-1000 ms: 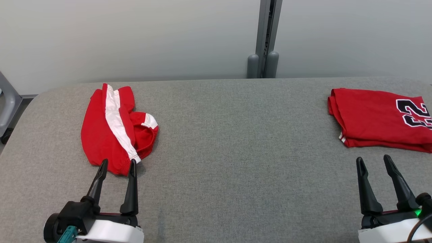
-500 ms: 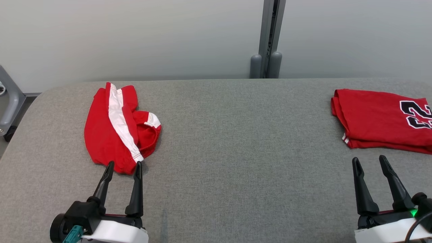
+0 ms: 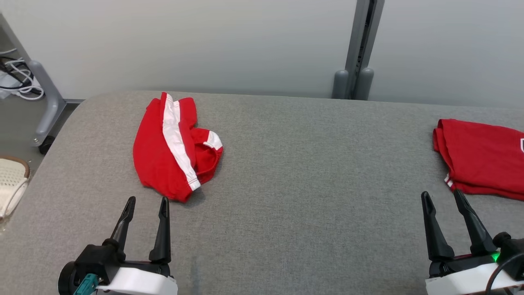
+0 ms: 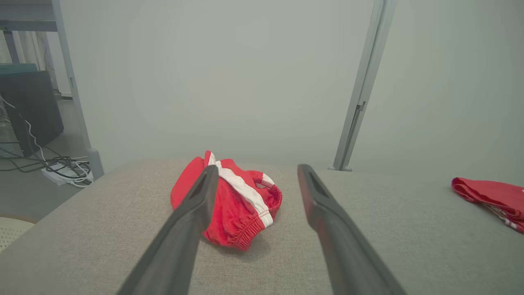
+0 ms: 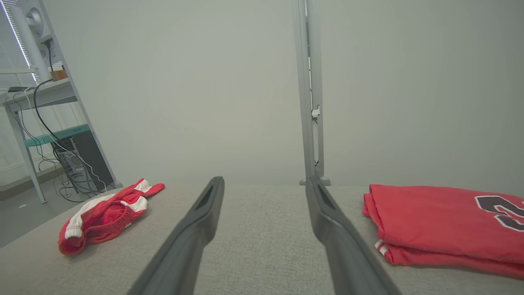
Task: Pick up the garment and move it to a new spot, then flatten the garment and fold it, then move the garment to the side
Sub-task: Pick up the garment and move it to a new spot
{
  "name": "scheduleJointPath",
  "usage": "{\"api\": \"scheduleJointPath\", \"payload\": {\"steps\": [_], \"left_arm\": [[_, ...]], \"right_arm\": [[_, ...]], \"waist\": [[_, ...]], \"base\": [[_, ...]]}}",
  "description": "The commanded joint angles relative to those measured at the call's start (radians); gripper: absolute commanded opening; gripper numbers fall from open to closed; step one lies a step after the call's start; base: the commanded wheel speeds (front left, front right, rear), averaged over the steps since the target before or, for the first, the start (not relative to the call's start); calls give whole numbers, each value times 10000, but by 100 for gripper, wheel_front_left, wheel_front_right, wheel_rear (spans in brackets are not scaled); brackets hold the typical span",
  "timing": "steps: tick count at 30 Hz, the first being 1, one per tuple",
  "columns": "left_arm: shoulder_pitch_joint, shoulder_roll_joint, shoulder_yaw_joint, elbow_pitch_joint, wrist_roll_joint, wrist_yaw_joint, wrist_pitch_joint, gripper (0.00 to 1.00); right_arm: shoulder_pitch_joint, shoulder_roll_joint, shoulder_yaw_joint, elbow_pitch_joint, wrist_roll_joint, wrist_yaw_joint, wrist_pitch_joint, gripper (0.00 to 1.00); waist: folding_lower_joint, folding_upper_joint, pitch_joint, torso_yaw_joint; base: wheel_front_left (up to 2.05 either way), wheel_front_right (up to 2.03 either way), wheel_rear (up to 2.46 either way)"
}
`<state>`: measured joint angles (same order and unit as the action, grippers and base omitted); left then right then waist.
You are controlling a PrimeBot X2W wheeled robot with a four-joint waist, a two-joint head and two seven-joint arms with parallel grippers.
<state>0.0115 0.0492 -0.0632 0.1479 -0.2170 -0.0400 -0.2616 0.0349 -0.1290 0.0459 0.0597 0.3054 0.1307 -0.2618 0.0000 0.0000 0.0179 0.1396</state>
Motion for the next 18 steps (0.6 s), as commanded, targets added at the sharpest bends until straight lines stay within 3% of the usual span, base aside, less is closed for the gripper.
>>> {"api": "scheduleJointPath", "payload": {"steps": [1, 18], "left_arm": [[-132, 33, 59, 24, -31, 13, -40, 100], [-107, 31, 176, 144, -97, 32, -39, 100]], "right_arm": [[-55, -53, 41, 68, 35, 5, -44, 100], [-171, -159, 434, 212, 93, 5, -44, 100]], "waist": [[0, 0, -13, 227], [0, 0, 5, 1667]], "base": [[0, 0, 0], [0, 0, 0]]}}
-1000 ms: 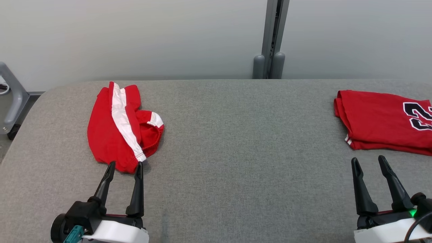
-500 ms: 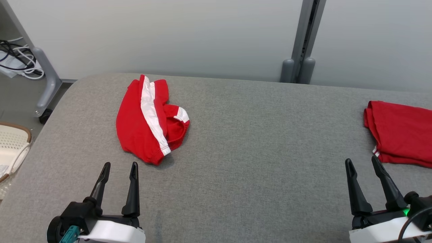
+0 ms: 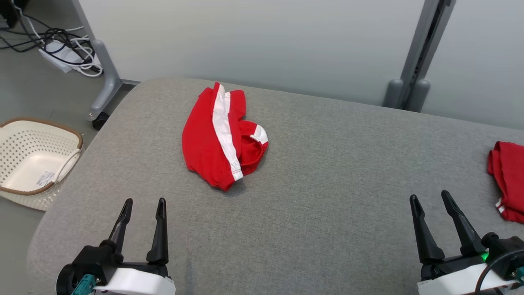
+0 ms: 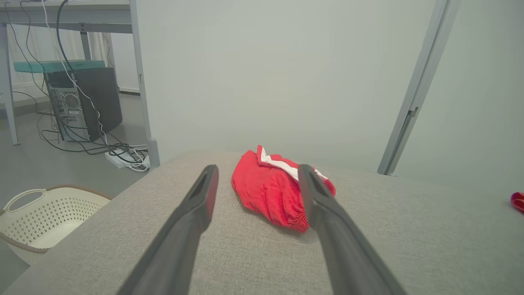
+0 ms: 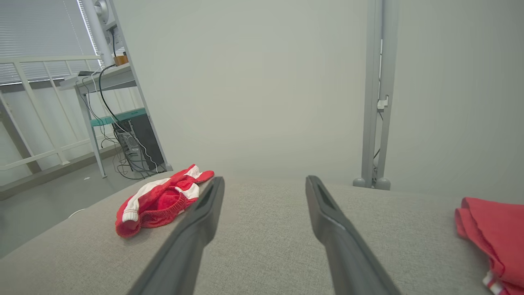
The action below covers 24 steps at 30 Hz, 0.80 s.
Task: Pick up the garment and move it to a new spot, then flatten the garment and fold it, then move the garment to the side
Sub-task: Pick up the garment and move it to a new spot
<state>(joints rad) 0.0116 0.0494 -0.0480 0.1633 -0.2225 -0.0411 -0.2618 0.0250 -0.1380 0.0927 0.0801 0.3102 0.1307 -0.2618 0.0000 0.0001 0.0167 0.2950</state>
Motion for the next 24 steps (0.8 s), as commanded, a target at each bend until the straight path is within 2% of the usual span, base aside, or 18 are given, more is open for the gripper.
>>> {"api": "scheduleJointPath", "payload": {"steps": [1, 5, 13, 20, 24], "left_arm": [[-121, 27, 14, -6, -66, 43, -38, 100], [-84, 30, -9, 26, -112, 62, -38, 100], [-19, 27, 72, 95, -122, -16, -38, 100], [-64, 30, 85, 101, -74, -77, -38, 100], [-271, 27, 218, 100, -74, -10, -38, 100]], "right_arm": [[-79, -72, -17, 11, 41, 5, -44, 100], [-85, -95, 10, -1, 33, 5, -44, 100], [-120, -81, 248, 34, 23, 5, -44, 100], [-211, -70, 315, 43, 54, 5, -44, 100], [-358, -84, 475, 61, 101, 5, -44, 100]], "waist": [[0, -1, 21, 218], [0, -1, 20, 694], [0, -1, -15, 1179], [0, -1, 91, 1278], [0, -1, 240, 1037]], "base": [[0, 0, 0], [0, 0, 0], [0, 0, 0], [0, 0, 0], [0, 0, 0]]}}
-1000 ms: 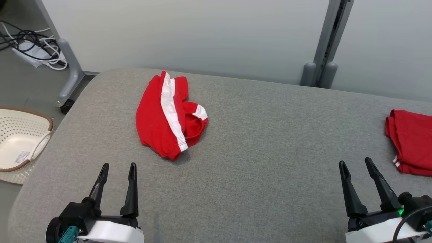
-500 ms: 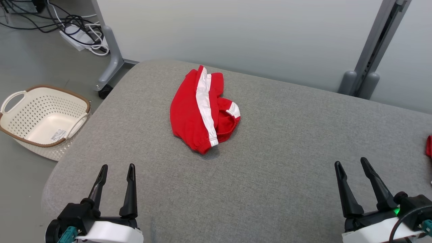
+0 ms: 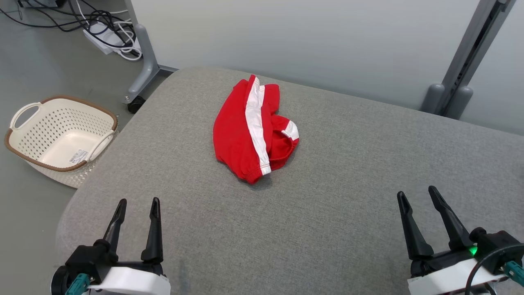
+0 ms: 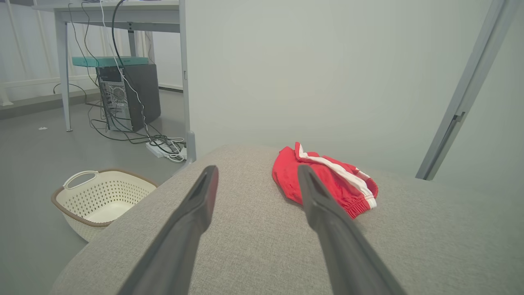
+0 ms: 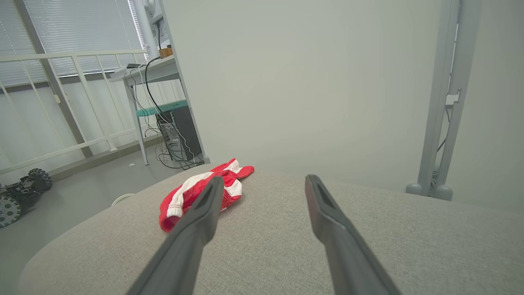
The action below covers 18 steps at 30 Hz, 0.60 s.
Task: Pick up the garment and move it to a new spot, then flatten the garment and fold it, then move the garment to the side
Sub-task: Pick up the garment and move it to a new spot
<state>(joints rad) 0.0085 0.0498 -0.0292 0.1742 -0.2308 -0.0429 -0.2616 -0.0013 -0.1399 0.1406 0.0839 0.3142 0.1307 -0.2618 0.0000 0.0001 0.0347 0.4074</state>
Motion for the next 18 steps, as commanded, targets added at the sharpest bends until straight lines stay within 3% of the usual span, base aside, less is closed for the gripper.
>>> {"api": "scheduleJointPath", "payload": {"steps": [1, 9, 18], "left_arm": [[-330, 20, 37, -15, -44, -15, -40, 100], [-1358, 309, 38, 345, 169, -175, 129, 100], [-3964, 949, 109, 1560, -727, -588, 2234, 100]], "right_arm": [[-131, -66, 29, 22, 74, 5, -44, 100], [-372, -97, 171, 49, 131, 5, -44, 100], [-775, -67, 380, 20, 183, 5, -44, 100]], "waist": [[0, -1, 101, -173], [0, -1, 330, -808], [0, -1, 658, -1514]], "base": [[0, 0, 0], [0, 0, 0], [0, 0, 0]]}}
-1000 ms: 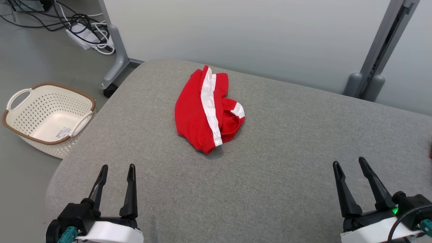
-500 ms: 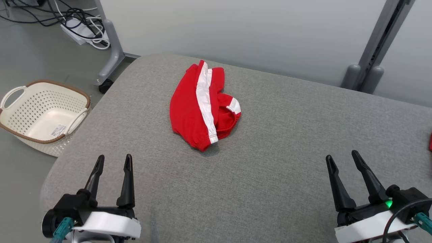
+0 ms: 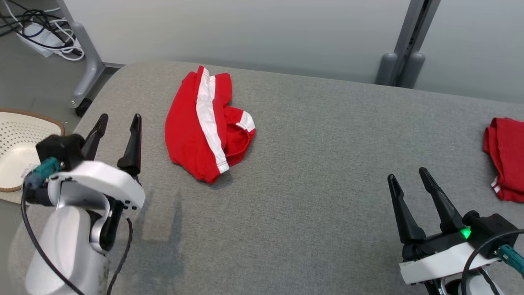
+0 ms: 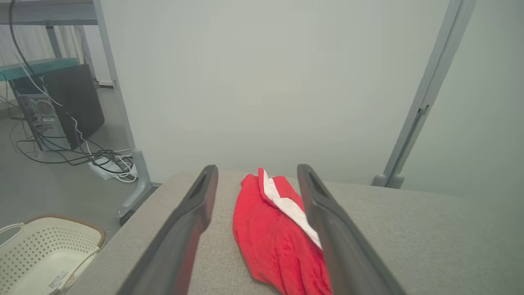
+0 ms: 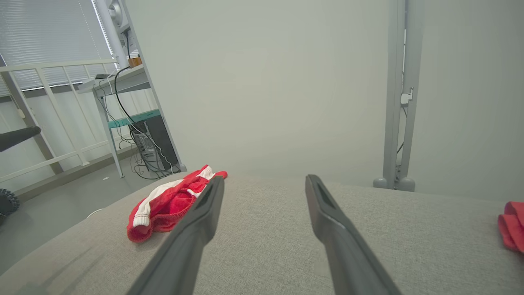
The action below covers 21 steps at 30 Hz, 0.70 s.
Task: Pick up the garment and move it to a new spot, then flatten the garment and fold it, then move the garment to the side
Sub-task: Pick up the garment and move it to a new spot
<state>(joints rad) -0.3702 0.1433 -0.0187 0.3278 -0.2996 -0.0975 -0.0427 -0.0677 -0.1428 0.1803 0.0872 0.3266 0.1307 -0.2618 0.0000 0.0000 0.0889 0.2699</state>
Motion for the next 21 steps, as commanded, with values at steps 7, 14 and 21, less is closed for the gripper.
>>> {"api": "scheduleJointPath", "payload": {"steps": [7, 14, 21], "left_arm": [[-1893, 603, 36, 2018, -710, -209, 1608, 100], [-3177, 967, -72, 4371, -1658, -312, 3847, 100], [-3826, 1271, -279, 5616, -2074, -330, 5507, 100]], "right_arm": [[-530, 26, 153, -223, 84, 5, -44, 100], [-994, 6, 372, -341, 153, 5, -44, 100], [-1194, 60, 429, -419, 217, 5, -44, 100]], "waist": [[0, 0, 449, -908], [0, 0, 841, -1795], [0, 0, 1021, -2431]], "base": [[0, 0, 0], [0, 0, 0], [0, 0, 0]]}}
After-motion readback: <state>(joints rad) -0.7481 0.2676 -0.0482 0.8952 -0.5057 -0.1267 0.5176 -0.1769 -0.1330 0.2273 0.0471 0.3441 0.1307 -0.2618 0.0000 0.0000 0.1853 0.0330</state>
